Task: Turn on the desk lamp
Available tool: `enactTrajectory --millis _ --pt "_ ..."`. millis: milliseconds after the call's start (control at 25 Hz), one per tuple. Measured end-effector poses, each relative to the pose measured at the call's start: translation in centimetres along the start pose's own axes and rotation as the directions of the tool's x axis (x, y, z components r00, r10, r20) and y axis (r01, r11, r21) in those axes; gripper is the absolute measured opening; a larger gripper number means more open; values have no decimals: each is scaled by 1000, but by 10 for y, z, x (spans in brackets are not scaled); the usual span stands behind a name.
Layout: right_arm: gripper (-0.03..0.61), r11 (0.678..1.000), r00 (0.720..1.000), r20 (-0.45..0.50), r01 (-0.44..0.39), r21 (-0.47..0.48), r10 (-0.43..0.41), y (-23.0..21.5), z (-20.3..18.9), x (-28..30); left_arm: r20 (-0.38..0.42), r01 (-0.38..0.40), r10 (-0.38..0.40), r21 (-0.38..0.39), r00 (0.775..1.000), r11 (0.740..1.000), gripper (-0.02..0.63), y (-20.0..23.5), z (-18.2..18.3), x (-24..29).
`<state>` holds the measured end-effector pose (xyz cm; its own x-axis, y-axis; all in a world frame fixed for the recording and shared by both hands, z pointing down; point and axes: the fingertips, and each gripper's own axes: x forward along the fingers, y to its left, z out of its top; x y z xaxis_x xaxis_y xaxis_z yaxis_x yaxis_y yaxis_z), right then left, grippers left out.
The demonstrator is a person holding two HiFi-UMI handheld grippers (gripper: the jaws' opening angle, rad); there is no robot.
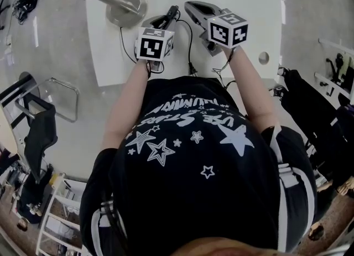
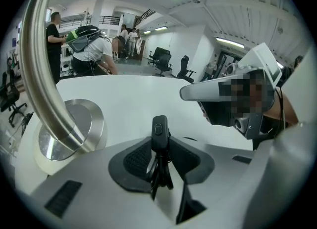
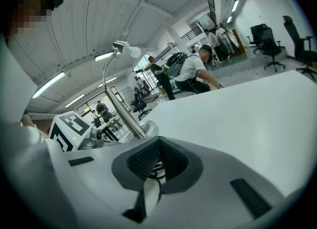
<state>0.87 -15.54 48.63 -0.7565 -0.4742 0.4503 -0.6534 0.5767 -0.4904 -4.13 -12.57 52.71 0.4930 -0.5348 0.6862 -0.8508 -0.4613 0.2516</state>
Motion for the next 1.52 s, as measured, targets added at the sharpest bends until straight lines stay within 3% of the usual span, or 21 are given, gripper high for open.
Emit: enactTrajectory --millis 200,600,1120,1520 --pt "6 996 995 -83 -60 -59 55 19 -12 12 -7 -4 4 32 1000 999 127 -6 -1 1" --pt "6 979 975 -209 -115 -170 79 27 -25 35 0 -21 21 83 1000 996 127 -9 -3 0" --pt "6 937 952 -306 -123 -327 18 28 -37 43 0 -43 44 127 999 991 127 -13 -4 0" --pt "6 958 953 -300 -112 -265 29 23 -38 45 1 -53 53 143 999 988 126 -11 -4 2"
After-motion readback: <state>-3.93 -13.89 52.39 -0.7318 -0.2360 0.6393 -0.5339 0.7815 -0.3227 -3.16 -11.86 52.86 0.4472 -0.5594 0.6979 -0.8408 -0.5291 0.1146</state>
